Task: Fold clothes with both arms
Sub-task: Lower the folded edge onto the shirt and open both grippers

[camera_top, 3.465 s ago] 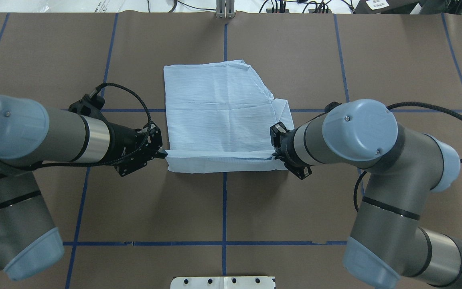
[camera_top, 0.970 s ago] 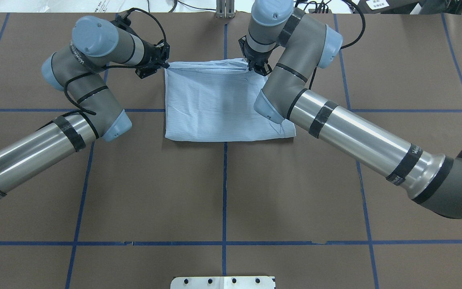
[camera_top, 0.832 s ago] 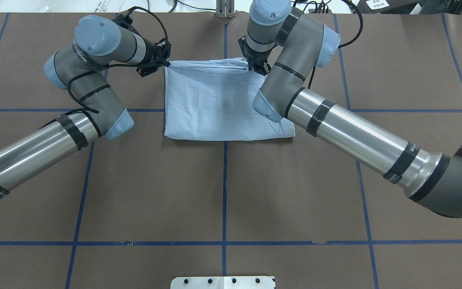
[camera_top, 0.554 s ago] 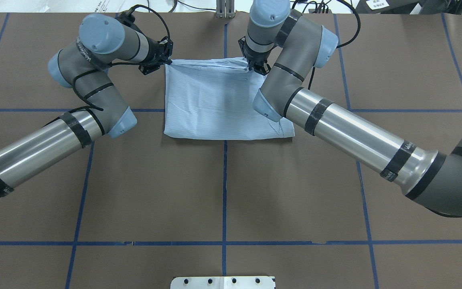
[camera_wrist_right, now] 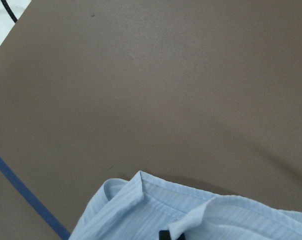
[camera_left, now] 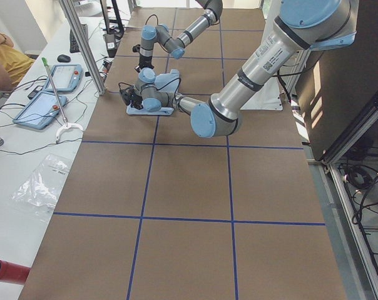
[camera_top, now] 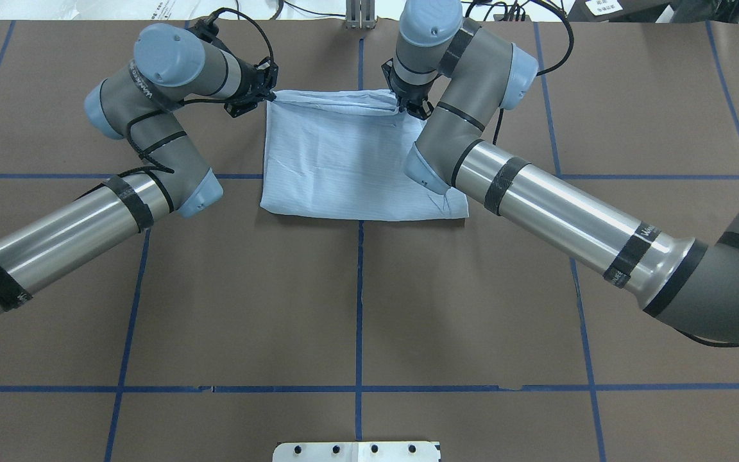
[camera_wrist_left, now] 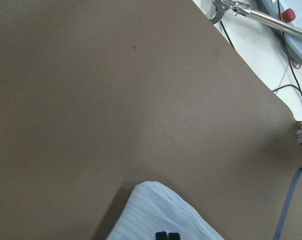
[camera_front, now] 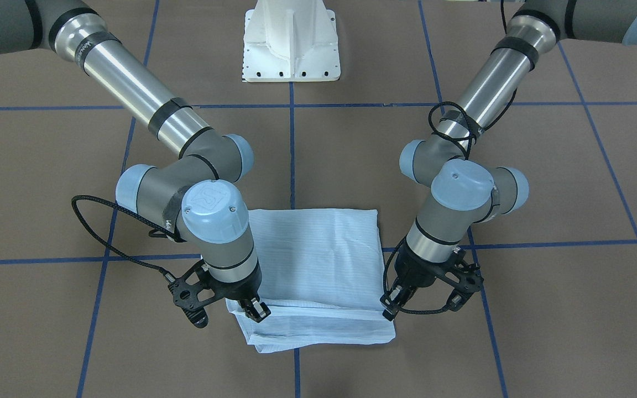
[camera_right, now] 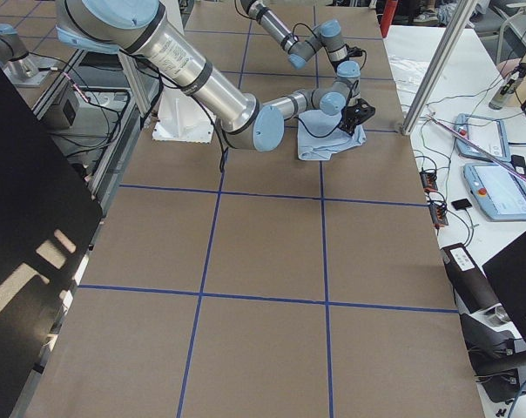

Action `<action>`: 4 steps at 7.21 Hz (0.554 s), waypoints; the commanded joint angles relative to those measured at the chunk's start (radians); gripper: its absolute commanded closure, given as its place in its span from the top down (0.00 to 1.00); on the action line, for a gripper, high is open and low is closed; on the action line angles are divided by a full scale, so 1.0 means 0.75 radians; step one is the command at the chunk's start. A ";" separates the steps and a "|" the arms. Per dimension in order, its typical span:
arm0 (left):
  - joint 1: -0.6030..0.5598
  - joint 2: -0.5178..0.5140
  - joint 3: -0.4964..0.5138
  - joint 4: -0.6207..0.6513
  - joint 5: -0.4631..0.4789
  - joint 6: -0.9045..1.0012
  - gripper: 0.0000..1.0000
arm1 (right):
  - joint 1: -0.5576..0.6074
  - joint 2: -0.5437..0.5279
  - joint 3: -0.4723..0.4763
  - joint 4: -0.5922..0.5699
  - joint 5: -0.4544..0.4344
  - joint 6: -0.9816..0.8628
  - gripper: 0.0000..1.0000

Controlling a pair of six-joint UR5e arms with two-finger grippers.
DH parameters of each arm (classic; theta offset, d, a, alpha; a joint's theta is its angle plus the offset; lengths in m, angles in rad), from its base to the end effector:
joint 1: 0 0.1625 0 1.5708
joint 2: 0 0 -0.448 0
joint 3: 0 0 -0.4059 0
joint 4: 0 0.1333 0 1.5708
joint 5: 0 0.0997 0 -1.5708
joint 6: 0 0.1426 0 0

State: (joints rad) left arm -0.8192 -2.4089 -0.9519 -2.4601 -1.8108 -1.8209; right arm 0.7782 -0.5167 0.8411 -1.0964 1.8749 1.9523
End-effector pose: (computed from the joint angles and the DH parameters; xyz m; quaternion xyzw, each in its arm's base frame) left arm 0.5403 -0.7237 0.3464 0.0490 0.5301 -0.3759 0.7585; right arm -0.6068 -0.7253 0.2779 -0.0611 -0.4043 0.4497 0.7941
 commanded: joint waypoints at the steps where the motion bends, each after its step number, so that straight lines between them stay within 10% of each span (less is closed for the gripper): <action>1: 0.000 -0.003 0.003 -0.003 0.003 0.012 0.43 | 0.005 0.008 -0.007 0.004 0.004 -0.074 1.00; 4: -0.069 0.005 -0.029 0.004 -0.031 0.142 0.45 | 0.079 -0.016 0.048 -0.007 0.087 -0.193 1.00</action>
State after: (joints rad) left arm -0.8421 -2.4099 -0.9591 -2.4613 -1.8178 -1.7791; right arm 0.8086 -0.5169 0.8485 -1.0964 1.9040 1.8567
